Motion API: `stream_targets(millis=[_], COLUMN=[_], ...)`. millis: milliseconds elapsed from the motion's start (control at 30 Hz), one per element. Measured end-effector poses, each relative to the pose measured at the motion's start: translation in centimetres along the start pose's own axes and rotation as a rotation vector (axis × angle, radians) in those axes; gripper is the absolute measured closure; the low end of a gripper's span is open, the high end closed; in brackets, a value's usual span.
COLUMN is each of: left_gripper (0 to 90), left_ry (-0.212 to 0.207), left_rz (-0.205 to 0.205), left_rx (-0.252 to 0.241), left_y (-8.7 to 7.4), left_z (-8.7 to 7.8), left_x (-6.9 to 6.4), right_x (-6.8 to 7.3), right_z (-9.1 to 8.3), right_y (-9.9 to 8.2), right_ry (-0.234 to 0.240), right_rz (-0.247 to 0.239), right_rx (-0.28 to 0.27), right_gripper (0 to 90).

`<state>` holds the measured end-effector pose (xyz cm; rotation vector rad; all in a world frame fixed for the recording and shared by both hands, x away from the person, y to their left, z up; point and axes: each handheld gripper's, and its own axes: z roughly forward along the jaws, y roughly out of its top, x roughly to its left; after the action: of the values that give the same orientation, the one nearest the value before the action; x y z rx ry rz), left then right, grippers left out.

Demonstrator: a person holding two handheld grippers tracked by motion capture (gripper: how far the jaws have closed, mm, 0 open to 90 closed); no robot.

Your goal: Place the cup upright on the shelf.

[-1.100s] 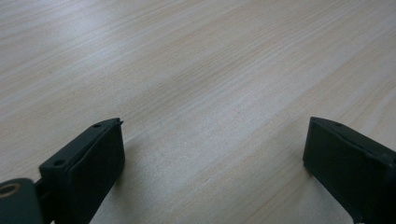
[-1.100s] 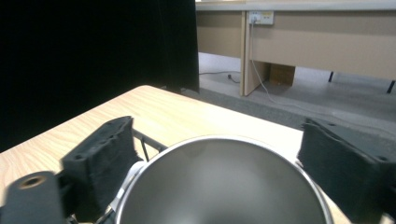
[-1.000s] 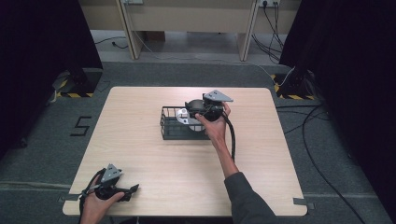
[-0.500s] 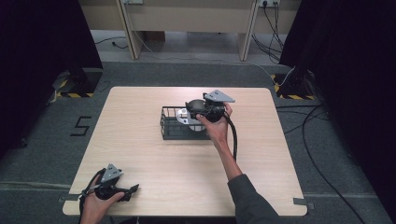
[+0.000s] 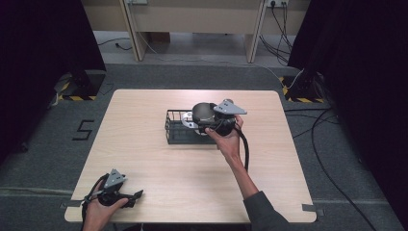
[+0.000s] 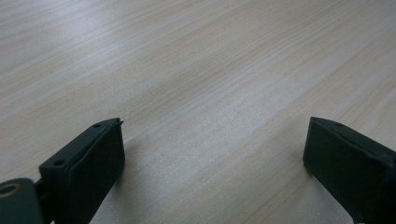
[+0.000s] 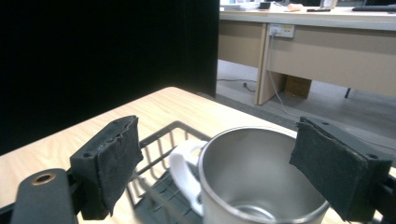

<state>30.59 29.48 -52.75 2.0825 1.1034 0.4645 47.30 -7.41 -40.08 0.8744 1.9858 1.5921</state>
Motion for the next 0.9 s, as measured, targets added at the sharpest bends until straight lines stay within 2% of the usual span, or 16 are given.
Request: stream_targets(millis=[433, 900], left_gripper=[4.7, 4.7], left_ry=[0.0, 0.001], left_rz=[-0.002, 0.001], left_rx=[-0.002, -0.001], left_y=[0.0, 0.0], left_z=[0.0, 0.0], left_x=[0.0, 0.0], right_x=[2.0, 3.2], right_z=[-2.7, -4.4], right_y=[-1.7, -3.9], right_ry=[0.061, 0.087], right_rz=[-0.017, -0.013], right_rx=[0.026, 0.056], right_gripper=[15.2, 15.2])
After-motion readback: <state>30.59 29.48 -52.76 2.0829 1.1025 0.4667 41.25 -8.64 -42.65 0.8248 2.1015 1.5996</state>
